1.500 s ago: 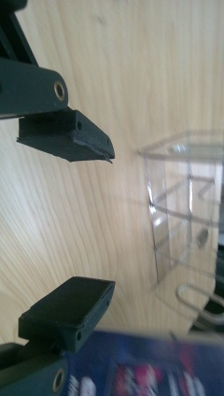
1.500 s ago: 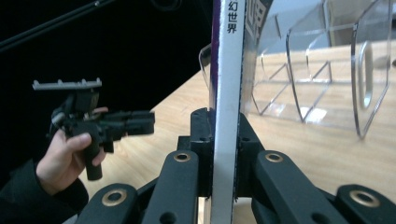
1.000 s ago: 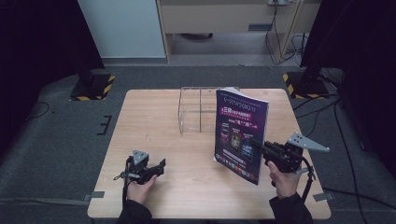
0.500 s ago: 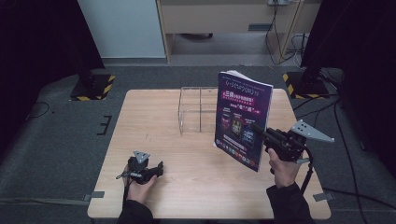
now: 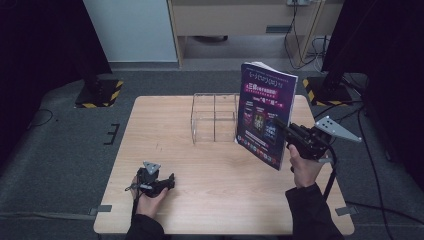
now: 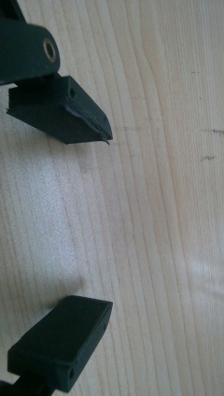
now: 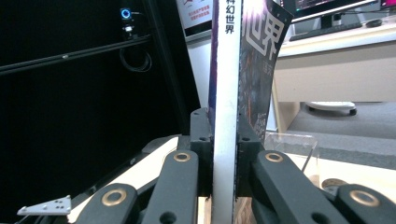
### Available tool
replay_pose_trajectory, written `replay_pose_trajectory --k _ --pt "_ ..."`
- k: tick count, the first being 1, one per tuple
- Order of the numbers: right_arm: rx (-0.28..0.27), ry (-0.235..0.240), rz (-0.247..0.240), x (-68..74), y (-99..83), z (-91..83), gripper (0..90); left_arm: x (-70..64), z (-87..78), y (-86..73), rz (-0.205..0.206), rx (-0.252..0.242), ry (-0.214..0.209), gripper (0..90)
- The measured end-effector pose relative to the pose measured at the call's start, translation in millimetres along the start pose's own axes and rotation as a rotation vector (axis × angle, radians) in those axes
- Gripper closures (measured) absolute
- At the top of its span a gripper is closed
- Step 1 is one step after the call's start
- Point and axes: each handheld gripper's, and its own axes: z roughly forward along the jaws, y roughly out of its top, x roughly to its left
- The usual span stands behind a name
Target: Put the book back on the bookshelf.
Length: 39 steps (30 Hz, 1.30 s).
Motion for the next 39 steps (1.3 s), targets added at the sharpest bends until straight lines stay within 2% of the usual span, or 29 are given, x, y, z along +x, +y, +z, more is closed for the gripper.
replay_pose_trajectory --k 14,25,35,39 --pt "-0.015 -0.050 -0.014 -5.7 10.8 18.0 82.9 0.8 1.2 0.8 -0.009 0.009 0.002 9.7" --pt "-0.057 -0.112 -0.025 -16.0 19.0 34.9 82.9 0.8 1.2 0.8 -0.008 0.009 0.003 9.6" --pt "-0.027 -0.154 -0.035 -30.1 11.6 58.0 82.9 0.6 1.4 0.8 -0.008 0.009 0.002 9.2" --pt "-0.019 -0.164 -0.023 -36.5 7.9 66.4 82.9 0.6 1.4 0.8 -0.007 0.009 0.002 9.2"
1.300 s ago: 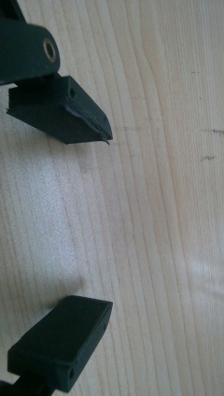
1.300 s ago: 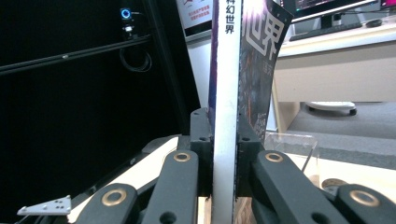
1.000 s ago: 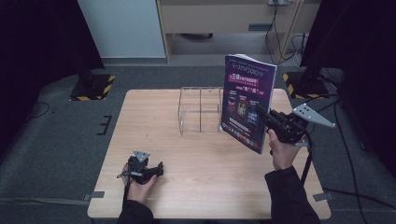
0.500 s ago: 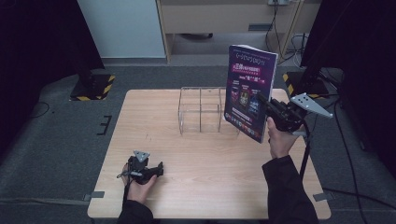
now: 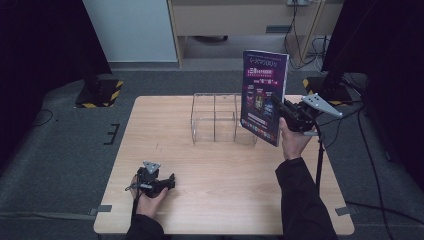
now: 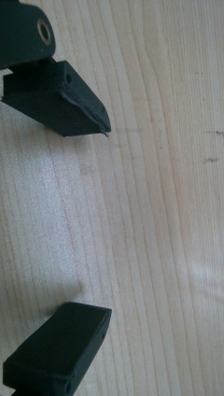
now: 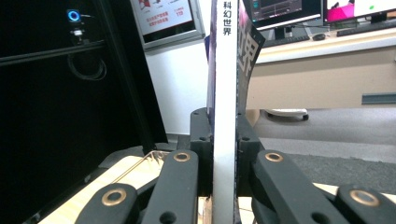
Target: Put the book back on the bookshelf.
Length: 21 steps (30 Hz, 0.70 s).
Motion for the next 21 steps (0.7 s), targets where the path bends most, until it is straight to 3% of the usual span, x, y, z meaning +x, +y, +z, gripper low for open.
replay_pose_trajectory --k 13,21 --pt "0.040 -0.063 -0.002 -6.3 -17.6 24.6 82.8 0.0 0.0 0.0 0.001 0.000 0.000 9.1" --pt "0.059 -0.077 -0.010 -1.4 -24.5 32.5 82.8 0.0 0.1 0.0 0.001 0.000 -0.001 8.9"
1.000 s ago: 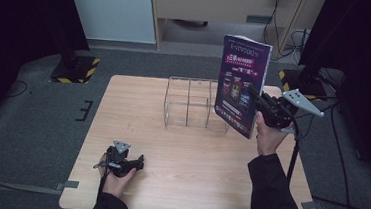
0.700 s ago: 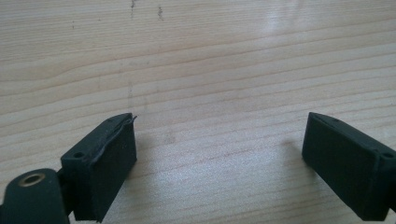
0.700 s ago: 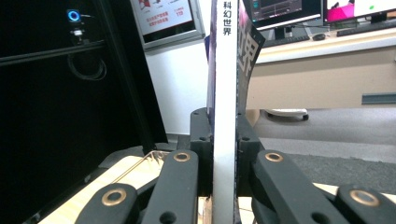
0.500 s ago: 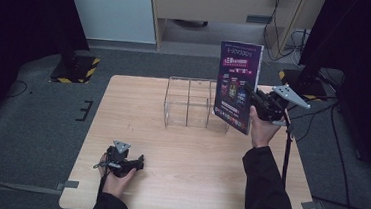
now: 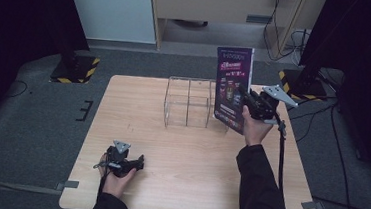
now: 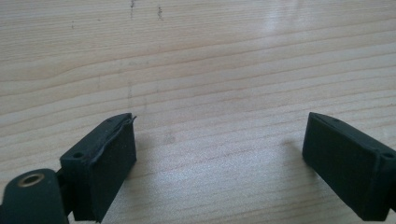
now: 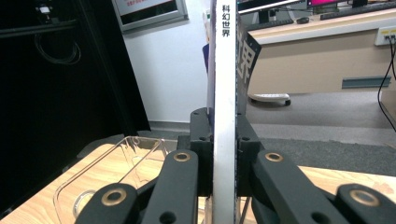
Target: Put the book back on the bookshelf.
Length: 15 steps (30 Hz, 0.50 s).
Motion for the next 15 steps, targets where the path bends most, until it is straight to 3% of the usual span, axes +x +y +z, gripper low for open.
replay_pose_trajectory --k 9,15 --pt "0.022 -0.008 -0.016 7.9 -9.3 8.9 82.8 -0.1 0.0 0.0 0.001 0.001 0.000 8.8" --pt "0.030 -0.009 -0.003 6.1 -16.4 9.1 82.8 -0.1 0.0 0.0 0.001 0.000 -0.001 8.7"
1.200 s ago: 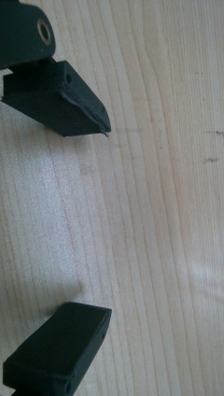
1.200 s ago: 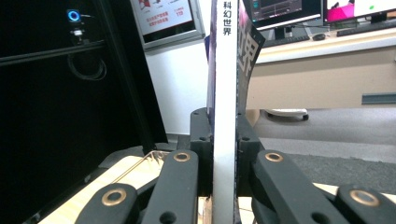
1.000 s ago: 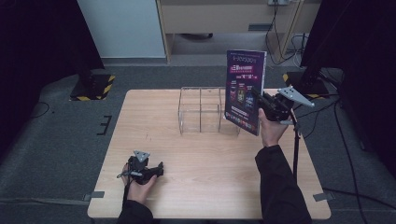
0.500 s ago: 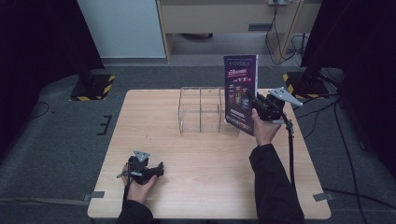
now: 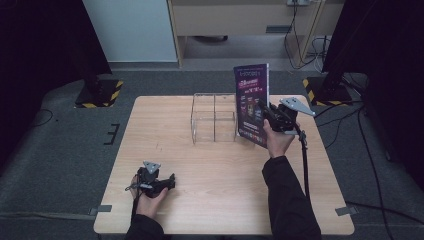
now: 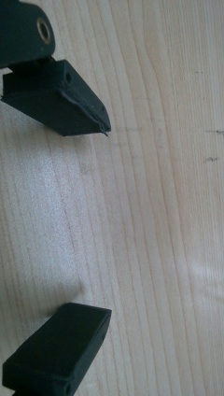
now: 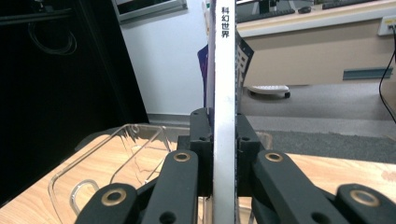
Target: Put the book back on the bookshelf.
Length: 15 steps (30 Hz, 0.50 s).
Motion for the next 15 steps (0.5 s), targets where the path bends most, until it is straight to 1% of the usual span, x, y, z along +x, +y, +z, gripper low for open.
replay_pose_trajectory --k 4,10,12,15 --pt "0.014 0.000 -0.019 0.5 -4.6 0.6 82.8 -0.1 0.1 0.0 0.000 0.000 0.000 8.7" --pt "0.029 0.000 -0.012 -1.8 -12.8 1.9 82.8 -0.1 0.1 0.0 -0.001 0.000 0.000 8.7" --pt "0.025 0.005 -0.010 -2.3 -13.8 0.7 82.7 0.0 0.1 0.0 0.000 0.000 0.000 8.6" --pt "0.028 0.008 -0.030 -1.1 -13.9 -0.3 82.7 -0.1 0.1 0.0 0.000 0.000 0.000 8.6"
